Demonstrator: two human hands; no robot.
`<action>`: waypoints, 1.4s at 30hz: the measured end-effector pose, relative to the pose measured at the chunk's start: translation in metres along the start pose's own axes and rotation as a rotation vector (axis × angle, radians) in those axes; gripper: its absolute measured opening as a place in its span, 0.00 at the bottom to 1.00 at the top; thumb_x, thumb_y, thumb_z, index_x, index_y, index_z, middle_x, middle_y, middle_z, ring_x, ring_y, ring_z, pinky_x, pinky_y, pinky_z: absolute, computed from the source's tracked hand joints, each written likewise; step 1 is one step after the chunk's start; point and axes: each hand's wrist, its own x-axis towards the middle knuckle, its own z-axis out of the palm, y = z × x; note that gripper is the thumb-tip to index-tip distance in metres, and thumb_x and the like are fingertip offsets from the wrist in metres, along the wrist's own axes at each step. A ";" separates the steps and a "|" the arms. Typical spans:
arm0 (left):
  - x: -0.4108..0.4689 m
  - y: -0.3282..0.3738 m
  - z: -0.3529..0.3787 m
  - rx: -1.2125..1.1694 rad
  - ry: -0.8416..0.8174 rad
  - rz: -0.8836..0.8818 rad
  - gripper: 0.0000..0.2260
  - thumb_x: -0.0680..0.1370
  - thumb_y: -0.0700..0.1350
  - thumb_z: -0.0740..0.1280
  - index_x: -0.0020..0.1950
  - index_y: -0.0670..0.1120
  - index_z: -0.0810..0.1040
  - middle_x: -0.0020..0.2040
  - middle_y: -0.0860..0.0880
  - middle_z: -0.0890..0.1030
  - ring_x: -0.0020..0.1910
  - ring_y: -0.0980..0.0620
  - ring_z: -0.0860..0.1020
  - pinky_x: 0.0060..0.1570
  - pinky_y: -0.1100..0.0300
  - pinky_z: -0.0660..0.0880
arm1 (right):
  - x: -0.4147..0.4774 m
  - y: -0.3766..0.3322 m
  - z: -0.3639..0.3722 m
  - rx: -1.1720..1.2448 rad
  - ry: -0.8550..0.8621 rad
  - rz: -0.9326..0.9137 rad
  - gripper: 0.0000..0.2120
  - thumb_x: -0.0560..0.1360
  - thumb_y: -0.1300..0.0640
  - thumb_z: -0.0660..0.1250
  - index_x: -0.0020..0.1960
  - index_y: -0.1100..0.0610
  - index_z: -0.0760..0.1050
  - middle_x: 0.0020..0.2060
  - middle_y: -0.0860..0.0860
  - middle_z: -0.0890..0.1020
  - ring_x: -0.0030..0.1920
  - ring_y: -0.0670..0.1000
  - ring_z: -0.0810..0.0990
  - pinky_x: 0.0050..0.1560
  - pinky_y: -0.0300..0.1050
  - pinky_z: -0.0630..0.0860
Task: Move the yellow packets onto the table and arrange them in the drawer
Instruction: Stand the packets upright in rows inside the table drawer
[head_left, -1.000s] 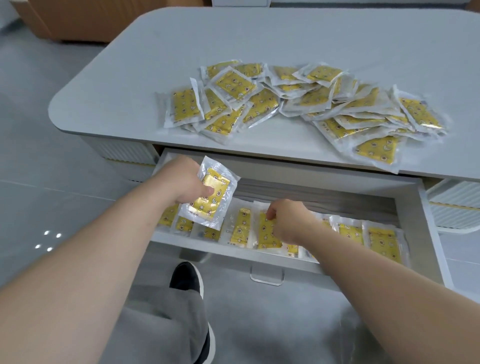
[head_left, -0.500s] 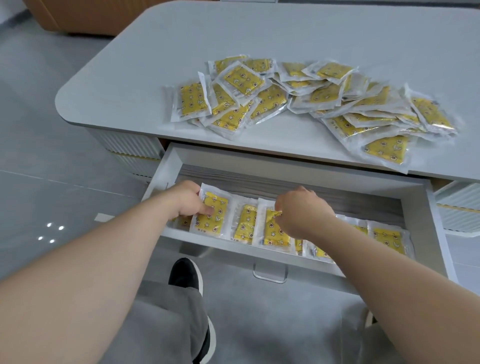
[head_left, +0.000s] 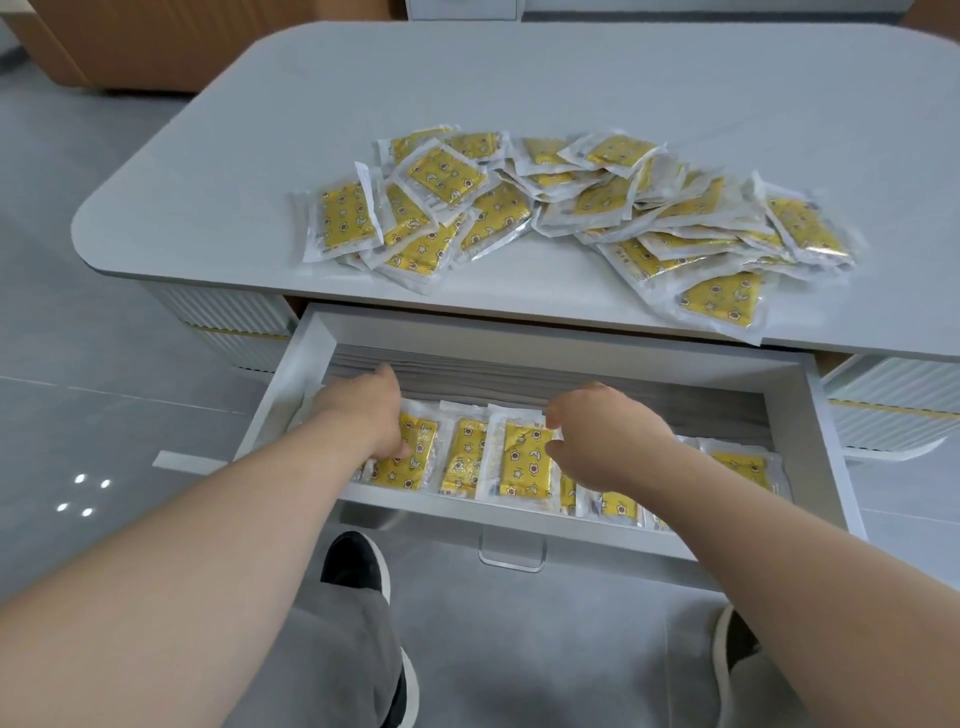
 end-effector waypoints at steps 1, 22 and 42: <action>-0.004 0.007 -0.007 0.022 -0.002 -0.010 0.37 0.70 0.58 0.78 0.70 0.45 0.66 0.61 0.47 0.80 0.57 0.44 0.79 0.41 0.55 0.72 | 0.000 0.001 -0.001 0.002 0.008 -0.002 0.11 0.79 0.52 0.63 0.60 0.50 0.77 0.57 0.50 0.78 0.54 0.54 0.79 0.53 0.52 0.81; 0.026 -0.036 -0.096 -0.390 0.431 0.079 0.22 0.84 0.54 0.54 0.77 0.49 0.63 0.80 0.47 0.60 0.73 0.39 0.63 0.65 0.41 0.67 | 0.058 -0.079 -0.088 0.434 0.402 0.019 0.07 0.80 0.53 0.62 0.53 0.53 0.78 0.44 0.49 0.82 0.40 0.51 0.81 0.36 0.44 0.77; 0.047 -0.056 -0.105 -0.672 0.564 -0.204 0.33 0.74 0.48 0.76 0.71 0.41 0.62 0.67 0.39 0.71 0.66 0.38 0.71 0.61 0.47 0.69 | 0.129 -0.147 -0.133 0.920 0.338 0.232 0.09 0.77 0.62 0.67 0.42 0.55 0.69 0.36 0.51 0.72 0.35 0.51 0.69 0.35 0.42 0.71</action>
